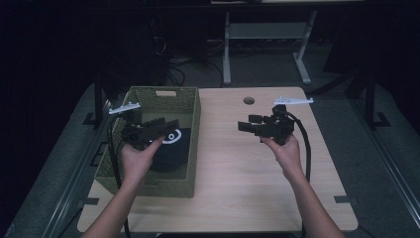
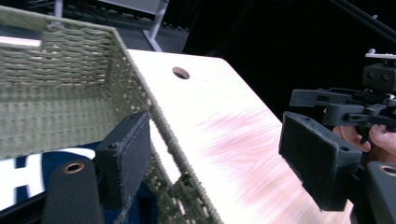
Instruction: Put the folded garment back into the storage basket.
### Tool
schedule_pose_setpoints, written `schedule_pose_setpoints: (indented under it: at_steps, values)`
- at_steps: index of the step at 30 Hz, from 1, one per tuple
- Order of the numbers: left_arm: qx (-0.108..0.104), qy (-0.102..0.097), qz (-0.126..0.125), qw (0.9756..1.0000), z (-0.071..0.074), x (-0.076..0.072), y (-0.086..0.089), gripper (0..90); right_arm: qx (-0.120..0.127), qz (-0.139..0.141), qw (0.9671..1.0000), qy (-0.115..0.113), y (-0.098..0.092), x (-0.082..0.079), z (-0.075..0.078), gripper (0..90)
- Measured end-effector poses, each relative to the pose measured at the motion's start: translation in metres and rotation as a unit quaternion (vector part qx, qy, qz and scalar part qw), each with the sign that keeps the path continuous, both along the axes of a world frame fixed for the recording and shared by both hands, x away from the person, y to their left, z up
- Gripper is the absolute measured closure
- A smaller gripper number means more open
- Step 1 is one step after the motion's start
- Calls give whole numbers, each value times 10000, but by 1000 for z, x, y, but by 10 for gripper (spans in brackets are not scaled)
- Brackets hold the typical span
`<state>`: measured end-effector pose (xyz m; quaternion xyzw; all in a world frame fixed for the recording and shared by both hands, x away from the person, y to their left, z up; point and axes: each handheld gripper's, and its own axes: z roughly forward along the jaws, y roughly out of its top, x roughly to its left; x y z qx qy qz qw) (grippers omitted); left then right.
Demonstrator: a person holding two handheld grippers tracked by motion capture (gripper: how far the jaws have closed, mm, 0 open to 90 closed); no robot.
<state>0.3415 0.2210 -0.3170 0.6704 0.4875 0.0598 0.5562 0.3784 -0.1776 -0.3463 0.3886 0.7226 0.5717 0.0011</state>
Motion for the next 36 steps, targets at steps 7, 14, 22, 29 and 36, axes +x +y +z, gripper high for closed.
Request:
schedule_pose_setpoints:
  at_steps: [7, 14, 22, 29, 36]
  values:
    - [41, -75, -151, 9998, 4, 2, -19, 240, -41, -136, 9999, -29, -19, -4, 1, 252]
    - [61, -127, -332, 9994, 5, 3, -39, 239, -20, -239, 9997, -6, -36, -8, -3, 252]
    - [65, -132, -478, 9987, 2, 6, -58, 239, -26, -348, 9994, 11, -54, -11, -5, 249]
    - [23, -163, -578, 9982, 1, 7, -71, 239, -40, -439, 9990, 5, -69, -15, -6, 249]
    - [27, -171, -654, 9977, -1, 8, -81, 239, -64, -524, 9986, 31, -79, -17, -9, 249]
